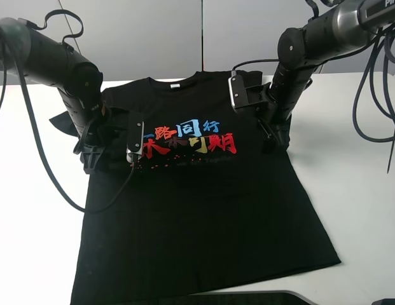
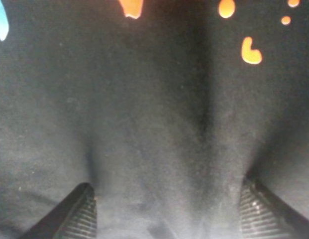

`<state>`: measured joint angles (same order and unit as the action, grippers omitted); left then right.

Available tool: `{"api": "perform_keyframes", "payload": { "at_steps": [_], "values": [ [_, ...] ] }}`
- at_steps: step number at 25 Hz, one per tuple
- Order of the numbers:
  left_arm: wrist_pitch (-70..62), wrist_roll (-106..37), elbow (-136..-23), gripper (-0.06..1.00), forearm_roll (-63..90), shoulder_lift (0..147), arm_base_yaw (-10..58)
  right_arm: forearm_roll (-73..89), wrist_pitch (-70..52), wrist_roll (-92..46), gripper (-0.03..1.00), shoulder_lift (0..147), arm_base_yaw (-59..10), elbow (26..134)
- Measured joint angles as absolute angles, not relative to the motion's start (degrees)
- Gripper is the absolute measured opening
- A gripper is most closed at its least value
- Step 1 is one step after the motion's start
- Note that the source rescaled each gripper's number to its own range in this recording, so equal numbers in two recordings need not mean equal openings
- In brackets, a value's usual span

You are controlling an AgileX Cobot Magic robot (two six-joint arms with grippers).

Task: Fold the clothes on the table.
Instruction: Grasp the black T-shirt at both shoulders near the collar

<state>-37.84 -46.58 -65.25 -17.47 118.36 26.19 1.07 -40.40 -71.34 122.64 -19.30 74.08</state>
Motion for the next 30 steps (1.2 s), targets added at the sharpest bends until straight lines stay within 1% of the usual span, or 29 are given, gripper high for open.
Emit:
{"api": "perform_keyframes", "payload": {
  "at_steps": [2, 5, 7, 8, 11, 19, 22, 25, 27, 28, 30],
  "values": [
    [-39.1, -46.6, -65.2, 0.55, -16.8, 118.4, 26.3, 1.1, -40.4, -71.3, 0.72, 122.6, -19.3, 74.1],
    [-40.1, -46.6, -65.2, 0.25, -15.8, 118.5, 26.3, 1.1, -40.4, -71.3, 0.72, 122.7, -19.3, 74.1],
    [-40.5, -46.6, -65.2, 0.06, -15.1, 118.7, 26.3, 1.1, -40.4, -71.3, 0.70, 122.9, -19.3, 74.2],
    [-40.5, -46.6, -65.2, 0.03, -14.9, 118.7, 26.3, 1.1, -40.5, -71.3, 0.69, 123.1, -19.3, 74.2],
    [-40.5, -46.6, -65.2, 0.00, -14.6, 118.7, 26.3, 1.1, -40.9, -71.2, 0.67, 123.1, -19.3, 74.2],
    [-40.5, -46.6, -65.2, 0.00, -14.6, 118.7, 26.3, 1.2, -40.9, -71.2, 0.66, 123.2, -19.3, 74.2],
    [-40.5, -46.6, -65.2, 0.00, -14.6, 118.7, 26.3, 1.4, -41.9, -71.1, 0.59, 123.6, -19.3, 74.5],
    [-40.5, -46.6, -65.2, 0.00, -14.6, 118.7, 26.3, 1.9, -42.9, -71.1, 0.45, 123.8, -19.3, 74.5],
    [-40.5, -46.6, -65.2, 0.00, -14.6, 118.7, 26.3, 2.1, -43.1, -71.1, 0.38, 123.9, -19.3, 74.5],
    [-40.5, -46.6, -65.2, 0.00, -14.6, 118.7, 26.3, 2.1, -43.1, -71.1, 0.35, 123.9, -19.3, 74.5],
    [-40.5, -46.6, -65.2, 0.00, -14.6, 118.7, 26.3, 2.1, -42.7, -70.9, 0.34, 123.9, -19.3, 74.5]
  ]
}}
